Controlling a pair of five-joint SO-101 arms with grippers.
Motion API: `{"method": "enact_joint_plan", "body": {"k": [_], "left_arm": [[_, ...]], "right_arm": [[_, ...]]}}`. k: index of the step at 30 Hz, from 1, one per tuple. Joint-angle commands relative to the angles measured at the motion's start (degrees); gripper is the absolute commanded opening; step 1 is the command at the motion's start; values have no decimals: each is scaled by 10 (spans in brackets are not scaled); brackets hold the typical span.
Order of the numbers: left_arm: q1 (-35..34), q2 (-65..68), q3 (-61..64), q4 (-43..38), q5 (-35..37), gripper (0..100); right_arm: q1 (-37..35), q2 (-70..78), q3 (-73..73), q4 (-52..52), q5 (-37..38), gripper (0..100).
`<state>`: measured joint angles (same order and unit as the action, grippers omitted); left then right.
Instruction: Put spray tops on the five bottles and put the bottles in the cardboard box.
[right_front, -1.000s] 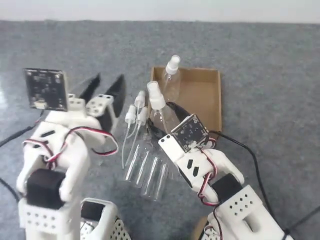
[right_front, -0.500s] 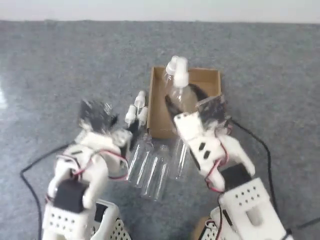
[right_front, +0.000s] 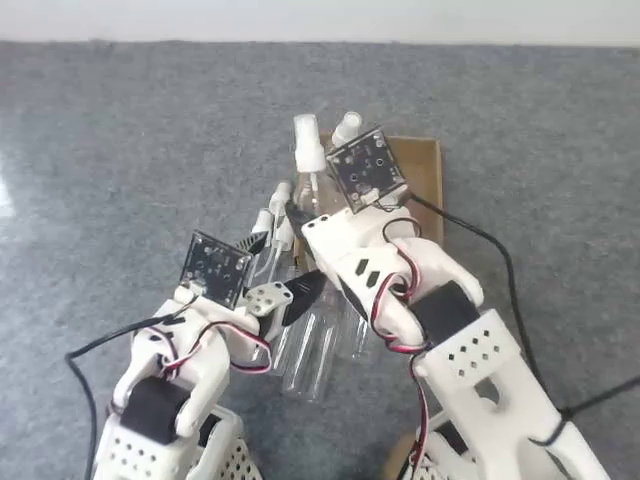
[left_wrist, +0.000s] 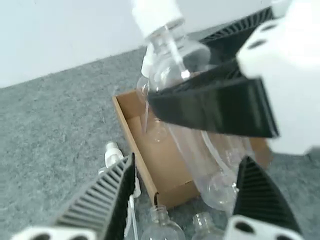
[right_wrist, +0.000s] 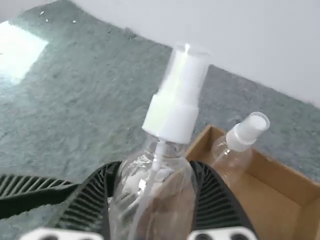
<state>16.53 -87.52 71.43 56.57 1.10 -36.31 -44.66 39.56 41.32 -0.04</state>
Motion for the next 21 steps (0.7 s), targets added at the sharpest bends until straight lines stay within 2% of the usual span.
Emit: {"method": "enact_joint_plan", "body": {"k": [1, 11, 13, 17, 21], "left_arm": [[0, 33, -5, -30, -4, 304], [0, 51, -4, -40, -4, 304], [0, 51, -4, -37, -3, 304], [-4, 50, -4, -31, -4, 284], [-63, 50, -5, -44, -4, 151]], "right_arm": [[-6, -40, -43, 17, -8, 6], [4, -83, -42, 51, -3, 6], [34, -80, -42, 43, -3, 6], [141, -45, -42, -24, 25, 6], [226, 31, -42, -129, 39, 6]]}}
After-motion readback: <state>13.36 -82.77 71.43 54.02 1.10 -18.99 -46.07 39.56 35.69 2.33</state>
